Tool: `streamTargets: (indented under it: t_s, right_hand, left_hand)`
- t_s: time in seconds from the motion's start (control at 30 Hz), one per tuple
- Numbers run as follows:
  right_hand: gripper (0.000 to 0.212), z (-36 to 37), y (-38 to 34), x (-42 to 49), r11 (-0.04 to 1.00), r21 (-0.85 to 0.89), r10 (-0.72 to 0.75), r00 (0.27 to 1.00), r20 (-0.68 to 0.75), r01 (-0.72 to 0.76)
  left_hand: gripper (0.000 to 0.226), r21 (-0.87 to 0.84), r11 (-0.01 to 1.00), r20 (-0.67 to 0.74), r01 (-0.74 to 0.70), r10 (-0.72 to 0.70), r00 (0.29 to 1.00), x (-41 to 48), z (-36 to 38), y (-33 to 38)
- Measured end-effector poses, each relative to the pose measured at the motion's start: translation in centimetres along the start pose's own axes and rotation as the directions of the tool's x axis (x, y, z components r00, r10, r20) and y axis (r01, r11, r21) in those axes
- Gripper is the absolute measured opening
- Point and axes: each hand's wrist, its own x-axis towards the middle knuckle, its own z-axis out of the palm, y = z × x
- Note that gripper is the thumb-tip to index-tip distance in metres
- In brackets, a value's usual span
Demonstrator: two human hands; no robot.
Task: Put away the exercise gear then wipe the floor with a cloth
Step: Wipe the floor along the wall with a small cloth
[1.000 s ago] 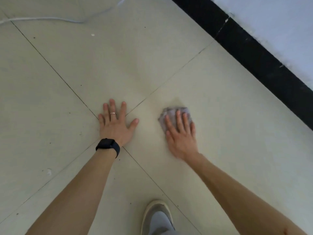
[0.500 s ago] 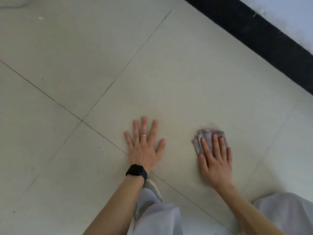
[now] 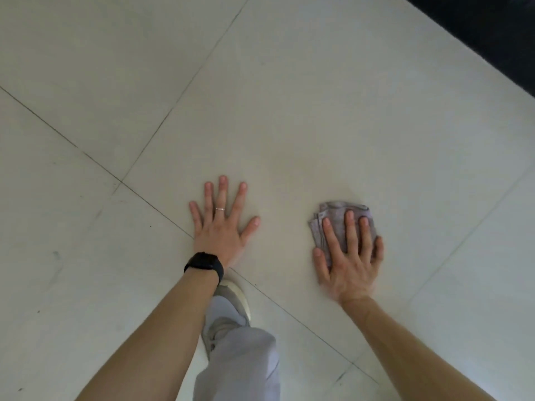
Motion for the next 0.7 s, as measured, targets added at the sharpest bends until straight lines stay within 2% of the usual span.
streamTargets:
  t_s: [0.13,0.27,0.33,0.37,0.43,0.53,0.63,0.7]
  right_hand:
    - [0.057,-1.0,-0.1,0.1,0.997,0.079,-0.025,0.996,0.087,0.018]
    - [0.067,-4.9,1.5,1.1,0.986,0.154,-0.100,0.965,0.241,0.064]
    - [0.057,-9.3,3.2,1.4,0.970,0.242,-0.081,0.894,0.441,-0.032]
    - [0.048,-11.5,4.3,1.2,0.965,0.242,-0.050,0.833,0.551,-0.102]
    - [0.040,-15.6,6.9,-0.7,0.948,0.204,0.049,0.744,0.667,-0.245]
    - [0.049,-22.4,12.2,-7.0,0.887,0.258,0.108,0.717,0.689,-0.382]
    - [0.058,-30.9,17.5,-13.7,0.769,0.417,0.169,0.784,0.598,-0.484]
    - [0.050,-38.2,21.2,-17.9,0.711,0.493,0.244,0.833,0.497,-0.502]
  left_hand:
    - [0.068,0.167,0.985,0.210,0.053,-0.088,0.974,-0.5,-4.5,2.3]
    - [0.061,0.222,0.975,0.238,0.001,-0.055,0.970,-4.1,-9.6,8.2]
    - [0.057,0.170,0.985,0.262,-0.016,-0.029,0.965,-7.8,-11.0,11.8]
    - [0.055,0.138,0.990,0.277,-0.022,-0.017,0.961,-10.0,-11.4,13.6]
    - [0.055,0.123,0.991,0.321,-0.056,0.014,0.947,-14.6,-11.6,16.9]
    - [0.058,0.133,0.981,0.371,-0.142,0.084,0.925,-21.5,-12.6,22.0]
    - [0.059,0.134,0.963,0.343,-0.235,0.177,0.923,-27.5,-15.6,27.5]
    - [0.059,0.129,0.947,0.303,-0.295,0.245,0.921,-31.8,-19.5,31.9]
